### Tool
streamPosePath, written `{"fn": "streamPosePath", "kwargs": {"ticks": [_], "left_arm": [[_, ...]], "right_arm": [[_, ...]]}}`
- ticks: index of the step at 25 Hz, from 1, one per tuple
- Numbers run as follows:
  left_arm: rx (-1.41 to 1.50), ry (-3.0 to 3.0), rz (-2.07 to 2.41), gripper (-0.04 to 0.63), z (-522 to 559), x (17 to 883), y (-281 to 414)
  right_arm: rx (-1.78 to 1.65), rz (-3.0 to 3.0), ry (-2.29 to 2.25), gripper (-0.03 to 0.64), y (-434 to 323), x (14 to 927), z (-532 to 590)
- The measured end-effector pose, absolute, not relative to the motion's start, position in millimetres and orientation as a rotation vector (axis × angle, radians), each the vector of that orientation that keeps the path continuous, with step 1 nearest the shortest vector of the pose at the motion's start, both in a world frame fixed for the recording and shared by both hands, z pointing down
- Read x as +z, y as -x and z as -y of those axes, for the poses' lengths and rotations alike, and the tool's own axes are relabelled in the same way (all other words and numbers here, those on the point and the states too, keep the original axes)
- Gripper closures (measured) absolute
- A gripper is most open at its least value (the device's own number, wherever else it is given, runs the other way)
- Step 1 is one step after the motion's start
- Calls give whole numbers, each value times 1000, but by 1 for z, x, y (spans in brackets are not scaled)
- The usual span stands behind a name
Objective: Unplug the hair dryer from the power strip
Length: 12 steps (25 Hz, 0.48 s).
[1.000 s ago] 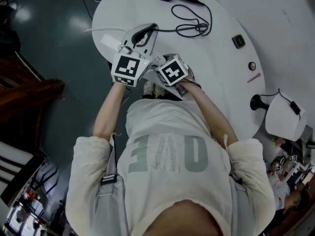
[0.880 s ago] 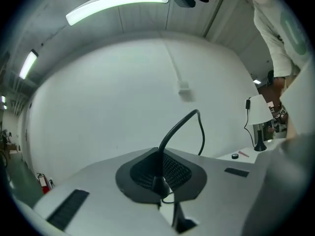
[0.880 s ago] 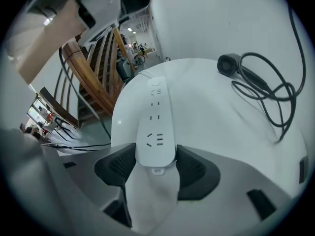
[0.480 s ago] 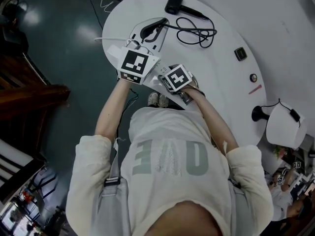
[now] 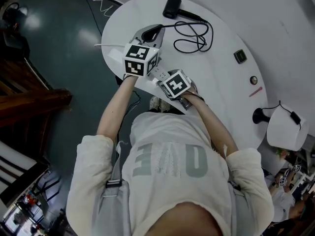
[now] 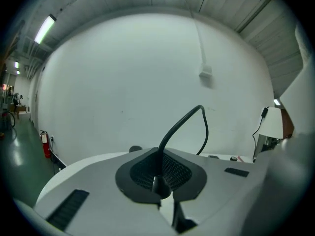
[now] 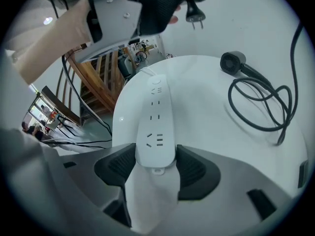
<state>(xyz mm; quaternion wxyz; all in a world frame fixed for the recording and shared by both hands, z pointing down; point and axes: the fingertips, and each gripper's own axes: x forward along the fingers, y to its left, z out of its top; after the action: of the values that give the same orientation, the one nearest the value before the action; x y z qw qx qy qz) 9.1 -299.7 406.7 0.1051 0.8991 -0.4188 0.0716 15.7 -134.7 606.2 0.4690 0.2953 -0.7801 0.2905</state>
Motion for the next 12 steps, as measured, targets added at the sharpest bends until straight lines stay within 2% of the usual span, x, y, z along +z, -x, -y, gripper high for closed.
{"fn": "streamPosePath", "kwargs": {"ticks": [12], "left_arm": [[516,-2409,1208,578,327,498,-12]], "right_arm": [[724,1924,-714,354,-16,606,135]]}}
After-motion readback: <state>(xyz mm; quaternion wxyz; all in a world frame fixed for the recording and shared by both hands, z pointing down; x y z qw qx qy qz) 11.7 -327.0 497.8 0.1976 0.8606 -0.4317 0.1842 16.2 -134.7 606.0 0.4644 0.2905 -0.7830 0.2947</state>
